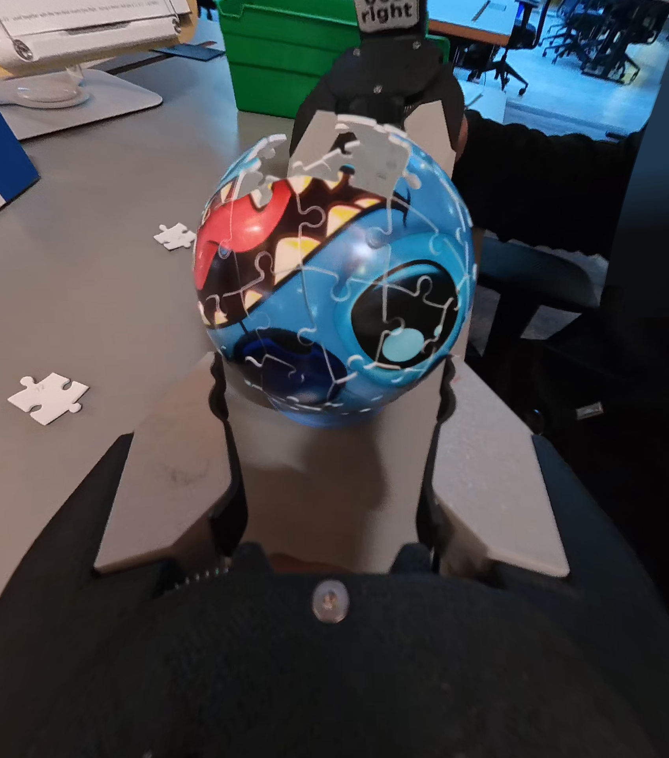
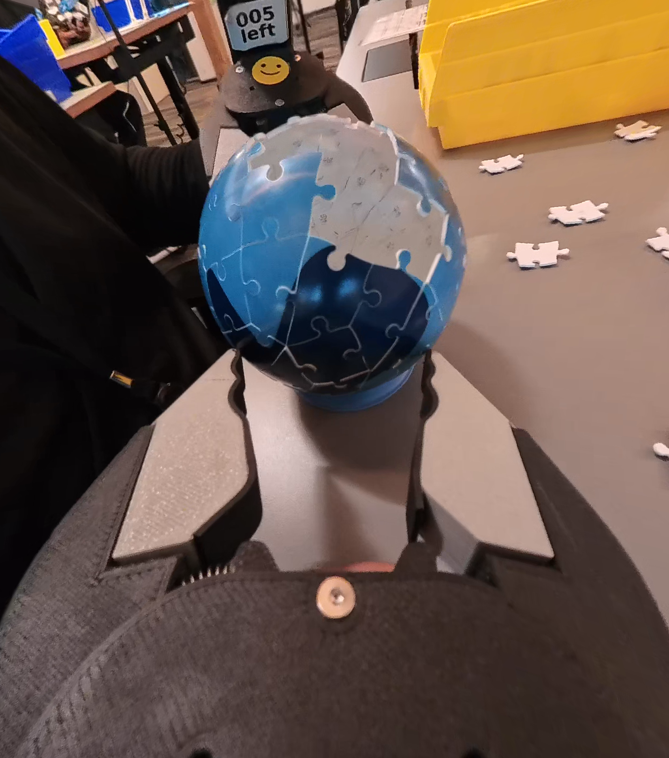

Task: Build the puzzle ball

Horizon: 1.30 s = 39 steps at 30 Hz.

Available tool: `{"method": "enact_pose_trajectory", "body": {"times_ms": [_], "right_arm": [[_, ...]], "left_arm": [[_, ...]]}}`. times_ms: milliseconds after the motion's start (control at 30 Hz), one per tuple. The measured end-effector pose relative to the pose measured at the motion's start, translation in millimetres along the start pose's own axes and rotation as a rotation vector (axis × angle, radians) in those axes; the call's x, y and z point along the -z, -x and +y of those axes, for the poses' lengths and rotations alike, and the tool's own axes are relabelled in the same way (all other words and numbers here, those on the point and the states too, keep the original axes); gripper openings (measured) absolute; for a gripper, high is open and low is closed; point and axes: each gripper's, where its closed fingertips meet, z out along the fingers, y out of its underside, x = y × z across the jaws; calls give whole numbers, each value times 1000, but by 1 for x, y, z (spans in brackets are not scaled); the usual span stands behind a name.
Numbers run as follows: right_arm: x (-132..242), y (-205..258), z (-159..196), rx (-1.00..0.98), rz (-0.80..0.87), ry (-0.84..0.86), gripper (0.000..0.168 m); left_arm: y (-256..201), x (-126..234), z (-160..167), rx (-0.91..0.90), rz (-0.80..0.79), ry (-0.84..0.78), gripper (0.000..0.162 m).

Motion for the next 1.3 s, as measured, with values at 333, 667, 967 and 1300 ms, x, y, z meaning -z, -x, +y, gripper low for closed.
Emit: {"method": "enact_pose_trajectory", "body": {"times_ms": [333,667,967,1300], "right_arm": [[0,-2,-3,-103,-62,-19,85],[6,0,-12,-214,-145,-89,85],[8,2,-12,-220,-177,-95,84],[-3,-6,0,-26,-101,43,80]], "left_arm": [[1,4,-13,111,6,-47,104],[-1,6,-28,223,-1,-45,104],[-3,6,-32,214,-29,-51,104],[3,2,6,-32,-162,61,104]]}}
